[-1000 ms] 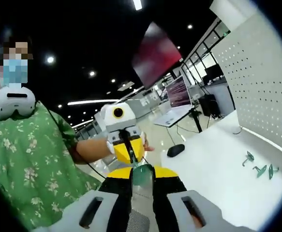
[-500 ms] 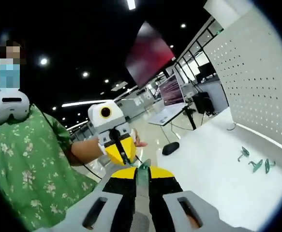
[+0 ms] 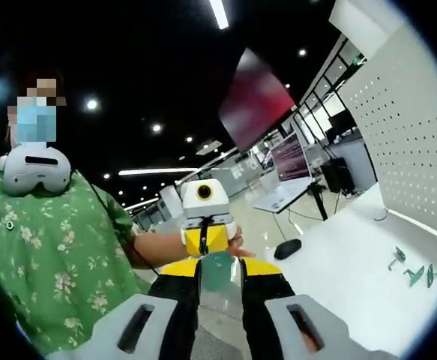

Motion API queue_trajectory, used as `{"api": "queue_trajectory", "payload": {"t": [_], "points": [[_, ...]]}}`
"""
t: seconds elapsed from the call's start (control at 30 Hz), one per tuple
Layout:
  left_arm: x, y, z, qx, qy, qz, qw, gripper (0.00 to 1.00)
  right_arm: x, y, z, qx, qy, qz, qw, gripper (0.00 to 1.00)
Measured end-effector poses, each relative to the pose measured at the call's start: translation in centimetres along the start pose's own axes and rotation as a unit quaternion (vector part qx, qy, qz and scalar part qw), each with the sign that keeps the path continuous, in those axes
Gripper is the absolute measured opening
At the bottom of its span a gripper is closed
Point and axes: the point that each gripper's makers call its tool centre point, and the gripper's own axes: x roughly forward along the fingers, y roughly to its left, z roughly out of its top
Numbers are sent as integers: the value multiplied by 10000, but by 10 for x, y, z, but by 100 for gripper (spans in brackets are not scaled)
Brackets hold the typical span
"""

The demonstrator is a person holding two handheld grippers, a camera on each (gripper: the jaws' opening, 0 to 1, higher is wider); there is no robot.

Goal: Insert the hook assembly into the mounting plate slot until the hook locks in place.

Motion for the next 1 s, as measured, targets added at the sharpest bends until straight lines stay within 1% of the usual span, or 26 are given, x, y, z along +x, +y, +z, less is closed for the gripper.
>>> {"api": "queue_trajectory", "payload": {"t": [0.1,0.13,0.27,0.3,0.33,0.37,0.43,0.47,0.53,0.6,0.67,0.7,0.73,0.83,0.87,1.0], "points": [[-1,-2,0,-107,-79,-158,9998,2,1,7,1,81,-45,164,9998,16],[-2,-2,1,-177,-134,-213,9995,2,1,7,1,73,-42,151,9999,16],[-1,-4,-1,-265,-144,-267,9992,2,0,9,0,136,-9,178,9997,15],[0,-3,-2,-253,-142,-232,9993,2,0,7,0,102,-19,129,9999,15],[1,1,-2,-213,-145,-116,9996,2,-1,5,0,84,-26,54,9999,15],[1,2,-2,-167,-126,-56,9998,2,-2,1,3,76,-96,-18,9999,15],[4,0,-1,-97,-103,-40,9999,3,-3,1,3,94,-115,-15,9999,14],[4,5,0,104,-85,130,9998,3,-3,-1,4,74,-135,-69,9999,14],[5,6,-2,207,32,181,9996,3,-5,-4,5,59,-138,-115,9998,14],[6,7,-1,296,72,259,9992,4,-5,-5,5,40,-144,-153,9998,14],[8,8,-2,418,174,360,9983,4,-4,-6,6,34,-159,-166,9997,14],[10,10,-5,540,290,465,9970,5,-4,-6,6,14,-162,-175,9997,14],[11,10,-10,628,449,495,9958,5,-3,-6,6,12,-162,-177,9997,14],[16,9,-10,688,493,544,9949,5,-1,-4,4,-29,-104,-167,9998,14],[17,9,-12,740,548,569,9941,4,-1,-4,3,-35,-80,-167,9998,14],[19,10,-12,830,626,628,9926,4,-2,-3,3,-98,-73,-188,9997,14]]}}
